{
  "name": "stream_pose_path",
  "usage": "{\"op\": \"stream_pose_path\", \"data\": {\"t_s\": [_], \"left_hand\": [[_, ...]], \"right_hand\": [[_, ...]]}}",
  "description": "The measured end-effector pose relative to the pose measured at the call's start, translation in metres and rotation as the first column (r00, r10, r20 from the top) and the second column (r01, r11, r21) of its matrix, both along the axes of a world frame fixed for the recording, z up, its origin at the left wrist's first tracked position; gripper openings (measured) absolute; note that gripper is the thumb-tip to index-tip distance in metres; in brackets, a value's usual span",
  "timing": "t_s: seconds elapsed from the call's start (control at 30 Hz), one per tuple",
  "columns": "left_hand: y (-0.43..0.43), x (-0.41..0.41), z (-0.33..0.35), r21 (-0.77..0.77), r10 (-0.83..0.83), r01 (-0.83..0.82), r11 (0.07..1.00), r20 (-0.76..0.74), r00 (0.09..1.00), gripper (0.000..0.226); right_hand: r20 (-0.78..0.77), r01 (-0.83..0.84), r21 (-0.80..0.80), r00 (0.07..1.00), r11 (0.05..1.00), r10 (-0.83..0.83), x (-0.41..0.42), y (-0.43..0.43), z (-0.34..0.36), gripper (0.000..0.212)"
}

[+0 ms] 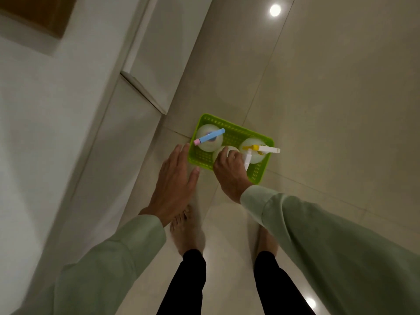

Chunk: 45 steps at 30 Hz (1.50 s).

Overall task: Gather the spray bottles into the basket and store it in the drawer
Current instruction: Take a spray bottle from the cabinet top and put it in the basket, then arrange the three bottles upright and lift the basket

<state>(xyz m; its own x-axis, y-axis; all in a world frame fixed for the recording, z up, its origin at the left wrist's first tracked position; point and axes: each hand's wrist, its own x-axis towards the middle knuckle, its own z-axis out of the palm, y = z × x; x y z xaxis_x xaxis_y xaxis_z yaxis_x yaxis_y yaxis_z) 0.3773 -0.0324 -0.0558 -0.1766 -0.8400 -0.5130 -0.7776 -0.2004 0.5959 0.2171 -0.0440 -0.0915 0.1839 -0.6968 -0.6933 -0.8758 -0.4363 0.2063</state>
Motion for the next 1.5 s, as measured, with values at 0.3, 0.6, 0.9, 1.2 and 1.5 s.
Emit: {"op": "stream_pose_path", "data": {"t_s": [0.3,0.6,0.9,1.2,1.5], "left_hand": [[0.004,0.002,0.014,0.016,0.002,-0.002,1.0,0.014,1.0,0.062],[-0.005,-0.02,0.054,-0.039,-0.011,0.012,0.999,0.034,0.999,0.061],[-0.018,-0.043,0.031,-0.082,-0.062,0.067,0.994,0.065,0.996,0.06],[-0.04,-0.06,0.01,-0.087,-0.079,0.088,0.992,0.105,0.991,0.064],[-0.05,-0.067,-0.001,-0.077,-0.091,0.101,0.992,0.12,0.989,0.061]], "right_hand": [[0.165,-0.112,-0.019,0.98,0.994,0.113,0.003,0.01,0.013,0.034],[0.522,0.341,-0.2,0.83,0.918,-0.195,-0.041,0.016,0.07,0.048],[0.59,0.721,-0.14,0.611,0.679,-0.527,-0.112,0.026,0.05,0.062],[0.596,0.683,0.014,0.581,0.73,-0.554,-0.13,0.011,0.019,0.044],[0.587,0.8,-0.071,0.517,0.596,-0.623,-0.127,0.009,0.007,0.027]]}}
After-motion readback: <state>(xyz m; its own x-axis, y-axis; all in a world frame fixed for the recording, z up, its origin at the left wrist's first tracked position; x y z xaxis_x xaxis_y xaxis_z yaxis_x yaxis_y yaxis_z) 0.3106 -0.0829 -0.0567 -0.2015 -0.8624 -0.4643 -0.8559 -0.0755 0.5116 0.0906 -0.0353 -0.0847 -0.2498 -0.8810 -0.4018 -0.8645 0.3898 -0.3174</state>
